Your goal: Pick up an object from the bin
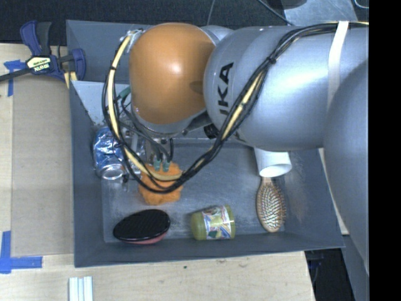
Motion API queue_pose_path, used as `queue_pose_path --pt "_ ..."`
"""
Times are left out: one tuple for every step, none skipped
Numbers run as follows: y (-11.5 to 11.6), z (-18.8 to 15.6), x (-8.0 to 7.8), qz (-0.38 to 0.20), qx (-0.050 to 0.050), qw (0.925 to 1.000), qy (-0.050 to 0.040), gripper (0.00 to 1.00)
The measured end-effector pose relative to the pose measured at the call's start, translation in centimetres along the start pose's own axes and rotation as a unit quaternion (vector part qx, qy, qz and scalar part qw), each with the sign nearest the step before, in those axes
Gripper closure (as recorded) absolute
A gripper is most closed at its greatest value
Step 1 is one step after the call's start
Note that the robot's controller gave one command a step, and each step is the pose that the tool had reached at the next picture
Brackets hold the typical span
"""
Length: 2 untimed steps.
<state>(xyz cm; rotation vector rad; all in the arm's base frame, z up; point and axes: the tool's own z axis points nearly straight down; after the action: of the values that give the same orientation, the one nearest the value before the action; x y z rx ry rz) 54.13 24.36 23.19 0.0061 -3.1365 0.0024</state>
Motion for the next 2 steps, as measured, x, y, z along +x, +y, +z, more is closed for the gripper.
queue_pose_path --pt "-3.0 -7.8 1.8 -0.080 -0.001 0.9968 -0.0042 0.00" --pt "-11.1 -4.4 4.6 -0.119 0.000 0.9929 -0.0032 0.00"
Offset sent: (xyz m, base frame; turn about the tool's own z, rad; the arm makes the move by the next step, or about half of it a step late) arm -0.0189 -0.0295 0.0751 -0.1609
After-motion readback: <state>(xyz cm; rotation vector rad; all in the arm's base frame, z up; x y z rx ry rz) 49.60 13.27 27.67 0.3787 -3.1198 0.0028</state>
